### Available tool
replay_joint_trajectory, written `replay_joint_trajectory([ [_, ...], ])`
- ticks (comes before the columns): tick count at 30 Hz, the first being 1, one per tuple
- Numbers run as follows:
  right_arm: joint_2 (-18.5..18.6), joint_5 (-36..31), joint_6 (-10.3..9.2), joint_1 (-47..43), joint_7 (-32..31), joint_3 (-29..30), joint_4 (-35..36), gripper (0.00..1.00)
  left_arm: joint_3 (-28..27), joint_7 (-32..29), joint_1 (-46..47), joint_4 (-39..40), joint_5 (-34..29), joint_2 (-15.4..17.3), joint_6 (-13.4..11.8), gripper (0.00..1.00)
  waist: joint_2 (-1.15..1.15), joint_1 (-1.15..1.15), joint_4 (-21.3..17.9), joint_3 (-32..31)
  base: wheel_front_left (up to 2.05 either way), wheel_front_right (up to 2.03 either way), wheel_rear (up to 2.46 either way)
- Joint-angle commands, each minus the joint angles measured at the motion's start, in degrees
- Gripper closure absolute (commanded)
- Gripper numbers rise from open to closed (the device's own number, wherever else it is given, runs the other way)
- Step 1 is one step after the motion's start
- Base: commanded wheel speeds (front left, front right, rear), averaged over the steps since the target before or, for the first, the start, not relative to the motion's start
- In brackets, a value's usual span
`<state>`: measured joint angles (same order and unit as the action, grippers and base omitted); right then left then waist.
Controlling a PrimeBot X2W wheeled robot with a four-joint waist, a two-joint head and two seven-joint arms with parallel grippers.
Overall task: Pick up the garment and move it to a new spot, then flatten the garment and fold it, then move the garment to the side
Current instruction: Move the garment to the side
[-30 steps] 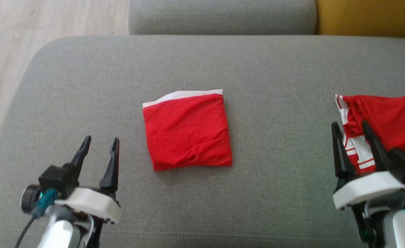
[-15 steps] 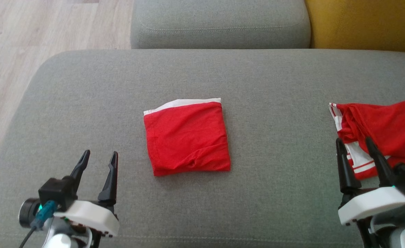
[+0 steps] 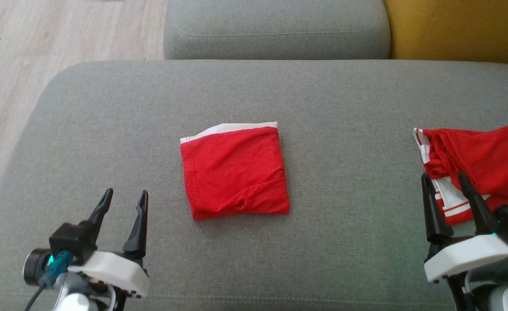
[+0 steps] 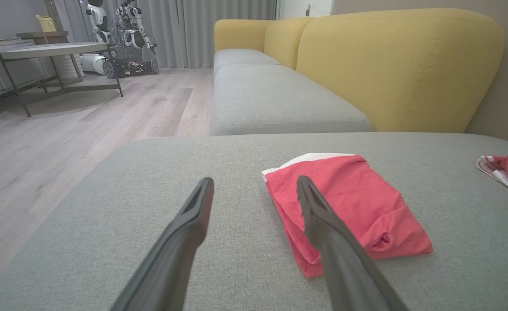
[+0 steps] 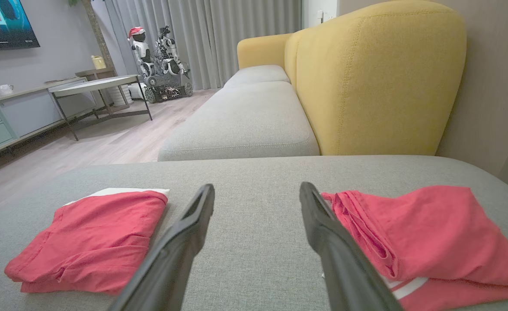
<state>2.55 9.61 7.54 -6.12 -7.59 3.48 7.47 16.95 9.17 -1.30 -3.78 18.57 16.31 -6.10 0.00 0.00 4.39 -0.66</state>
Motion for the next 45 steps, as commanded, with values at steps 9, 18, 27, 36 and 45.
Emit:
replay_joint_trajectory([
  [9,0.33,0.65,-0.05,2.79,-0.19,-0.81,1.16,0.00,-1.71,0.04,3.69,2.24,0.31,1.63,-0.40,0.00,0.00,0.00,0.58,1.25,0.00,0.00,0.00],
  [18,0.33,0.95,-0.05,10.69,-0.53,-4.67,-6.04,0.00,-1.21,1.61,9.66,2.06,0.44,0.99,0.90,0.00,0.00,0.00,4.83,7.54,0.00,0.00,0.00],
  [27,0.33,4.51,-0.05,21.80,0.95,-14.81,-24.48,0.00,-0.50,4.00,14.77,-0.42,0.74,-0.70,2.44,0.00,0.00,0.00,9.11,12.94,0.00,0.00,0.00],
  [36,0.32,12.74,-0.05,31.64,3.20,-25.13,-45.40,0.00,-0.18,5.40,16.90,-3.74,0.84,-2.37,3.61,0.00,0.00,0.00,10.82,14.87,0.00,0.00,0.00],
  [45,0.32,16.55,-0.05,35.70,5.51,-30.15,-50.90,1.00,-0.97,5.72,16.99,-4.52,0.68,-2.53,3.87,0.00,0.00,0.00,8.88,14.52,0.00,0.00,0.00],
])
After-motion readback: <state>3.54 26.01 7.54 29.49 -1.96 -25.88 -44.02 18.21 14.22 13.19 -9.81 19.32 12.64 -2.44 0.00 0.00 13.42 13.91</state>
